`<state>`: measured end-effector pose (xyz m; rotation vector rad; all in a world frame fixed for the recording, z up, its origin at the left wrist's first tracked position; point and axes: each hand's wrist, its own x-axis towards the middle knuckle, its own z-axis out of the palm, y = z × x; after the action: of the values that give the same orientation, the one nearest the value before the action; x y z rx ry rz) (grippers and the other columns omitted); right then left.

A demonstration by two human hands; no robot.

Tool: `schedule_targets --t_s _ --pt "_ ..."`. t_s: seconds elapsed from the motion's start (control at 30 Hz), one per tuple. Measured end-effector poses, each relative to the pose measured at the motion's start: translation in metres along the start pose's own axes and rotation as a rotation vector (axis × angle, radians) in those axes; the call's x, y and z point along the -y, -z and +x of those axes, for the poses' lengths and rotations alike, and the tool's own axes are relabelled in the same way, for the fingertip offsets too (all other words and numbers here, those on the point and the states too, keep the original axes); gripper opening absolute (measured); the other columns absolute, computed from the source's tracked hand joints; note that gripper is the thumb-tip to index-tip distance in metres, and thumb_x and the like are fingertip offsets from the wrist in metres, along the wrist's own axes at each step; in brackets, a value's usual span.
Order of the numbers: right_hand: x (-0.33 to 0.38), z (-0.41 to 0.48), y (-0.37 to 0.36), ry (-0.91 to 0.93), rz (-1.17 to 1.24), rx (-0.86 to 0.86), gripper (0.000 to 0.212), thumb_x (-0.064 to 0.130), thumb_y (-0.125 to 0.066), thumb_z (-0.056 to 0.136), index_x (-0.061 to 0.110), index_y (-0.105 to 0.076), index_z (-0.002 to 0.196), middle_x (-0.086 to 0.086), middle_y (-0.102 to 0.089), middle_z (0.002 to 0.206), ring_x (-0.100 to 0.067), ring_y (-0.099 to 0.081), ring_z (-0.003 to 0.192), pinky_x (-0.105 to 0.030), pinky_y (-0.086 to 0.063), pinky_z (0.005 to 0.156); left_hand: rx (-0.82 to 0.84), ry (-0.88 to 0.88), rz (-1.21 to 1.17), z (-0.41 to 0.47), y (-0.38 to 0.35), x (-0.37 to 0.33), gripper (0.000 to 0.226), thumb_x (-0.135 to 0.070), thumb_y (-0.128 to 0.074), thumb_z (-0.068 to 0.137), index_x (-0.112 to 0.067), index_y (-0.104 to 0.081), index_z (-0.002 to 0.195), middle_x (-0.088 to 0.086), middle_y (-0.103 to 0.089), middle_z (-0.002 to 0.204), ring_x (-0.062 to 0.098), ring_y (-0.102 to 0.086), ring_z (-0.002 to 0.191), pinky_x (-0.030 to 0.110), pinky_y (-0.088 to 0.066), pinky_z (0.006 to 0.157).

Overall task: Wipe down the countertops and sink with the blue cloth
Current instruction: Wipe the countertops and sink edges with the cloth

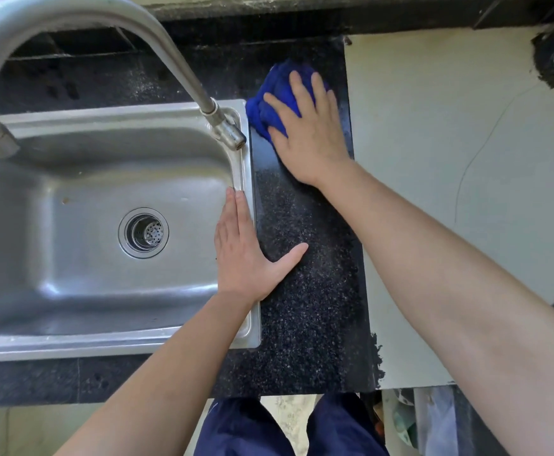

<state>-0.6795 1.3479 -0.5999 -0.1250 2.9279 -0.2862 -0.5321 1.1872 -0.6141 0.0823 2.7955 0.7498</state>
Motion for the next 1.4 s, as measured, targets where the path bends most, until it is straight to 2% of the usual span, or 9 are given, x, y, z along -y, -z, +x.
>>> schedule_targets --t_s 0.23,0.4,0.5,0.7,0.83,0.97,1.17,1.3,1.4 --pt "0.025 -0.073 -0.018 0.063 -0.038 0.053 0.06 0.053 -0.03 0.104 0.032 -0.019 0.159 -0.012 -0.002 0.168 -0.039 0.005 0.153 -0.052 0.002 0.123 -0.028 -0.043 -0.114 -0.004 0.003 0.012 0.072 -0.037 -0.018 0.091 -0.004 -0.015 0.156 0.013 -0.007 0.165 0.026 0.0 0.152 0.044 -0.004 0.123" --pt "0.046 -0.173 -0.045 0.114 0.011 0.012 0.058 0.049 -0.036 0.101 0.026 -0.034 0.155 -0.015 -0.016 0.165 -0.042 -0.005 0.152 -0.057 -0.008 0.123 -0.106 -0.088 -0.012 -0.05 0.03 0.052 0.06 -0.03 -0.02 0.096 -0.006 -0.041 0.147 0.018 -0.022 0.161 0.033 -0.012 0.151 0.048 -0.011 0.122" --pt "0.059 -0.237 -0.061 0.094 0.038 0.022 0.057 0.048 -0.037 0.101 0.027 -0.035 0.154 -0.014 -0.015 0.166 -0.041 -0.004 0.153 -0.057 -0.009 0.123 -0.013 -0.135 0.193 -0.085 0.038 0.072 0.059 -0.033 -0.023 0.097 -0.009 -0.038 0.149 0.018 -0.021 0.161 0.035 -0.013 0.15 0.057 -0.015 0.119" --pt "0.064 -0.338 -0.082 0.05 0.04 0.01 0.057 0.047 -0.047 0.1 0.033 -0.036 0.154 -0.009 -0.016 0.166 -0.036 -0.003 0.154 -0.056 -0.01 0.123 0.171 -0.173 0.401 -0.138 0.027 0.082 0.063 -0.05 -0.016 0.101 -0.019 -0.023 0.155 0.01 -0.022 0.162 0.031 -0.013 0.151 0.062 -0.008 0.117" --pt "0.06 -0.368 -0.083 -0.223 0.049 -0.005 0.057 0.051 -0.041 0.1 0.036 -0.033 0.154 -0.005 -0.008 0.168 -0.033 0.002 0.154 -0.057 -0.011 0.123 0.209 -0.17 0.431 -0.138 0.023 0.085 0.066 -0.052 -0.012 0.1 -0.018 -0.016 0.157 0.004 -0.019 0.164 0.028 -0.01 0.151 0.062 -0.006 0.116" --pt "0.1 -0.371 -0.095 -0.436 0.095 -0.094 0.057 0.045 -0.041 0.101 0.03 -0.033 0.155 -0.013 -0.008 0.167 -0.041 0.0 0.153 -0.059 -0.011 0.122 0.205 -0.184 0.425 -0.138 0.024 0.083 0.067 -0.051 -0.009 0.099 -0.017 -0.011 0.157 0.002 -0.014 0.165 0.026 -0.006 0.152 0.057 -0.004 0.118" --pt "0.161 -0.364 -0.113 -0.162 0.139 -0.113 0.06 0.043 -0.05 0.097 0.03 -0.036 0.154 -0.012 -0.015 0.166 -0.041 -0.003 0.153 -0.057 -0.006 0.123 0.129 -0.221 0.388 -0.142 0.025 0.088 0.061 -0.043 -0.012 0.101 -0.017 -0.02 0.156 0.006 -0.019 0.164 0.024 -0.01 0.152 0.054 -0.005 0.12" --pt "0.132 -0.372 -0.104 -0.011 0.105 -0.075 0.058 0.047 -0.043 0.099 0.032 -0.035 0.154 -0.01 -0.017 0.166 -0.038 -0.007 0.153 -0.053 -0.005 0.124 0.078 -0.151 0.321 -0.16 0.034 0.095 0.062 -0.048 -0.011 0.102 -0.021 -0.013 0.157 0.009 -0.001 0.166 0.024 0.007 0.153 0.053 0.004 0.121" --pt "0.116 -0.38 -0.103 0.087 0.055 -0.077 0.055 0.044 -0.04 0.101 0.027 -0.038 0.154 -0.012 -0.02 0.165 -0.04 -0.009 0.152 -0.054 -0.007 0.124 0.05 -0.076 0.358 -0.19 0.046 0.11 0.064 -0.049 -0.015 0.101 -0.019 -0.018 0.157 0.011 -0.004 0.165 0.026 0.004 0.153 0.054 0.0 0.121"
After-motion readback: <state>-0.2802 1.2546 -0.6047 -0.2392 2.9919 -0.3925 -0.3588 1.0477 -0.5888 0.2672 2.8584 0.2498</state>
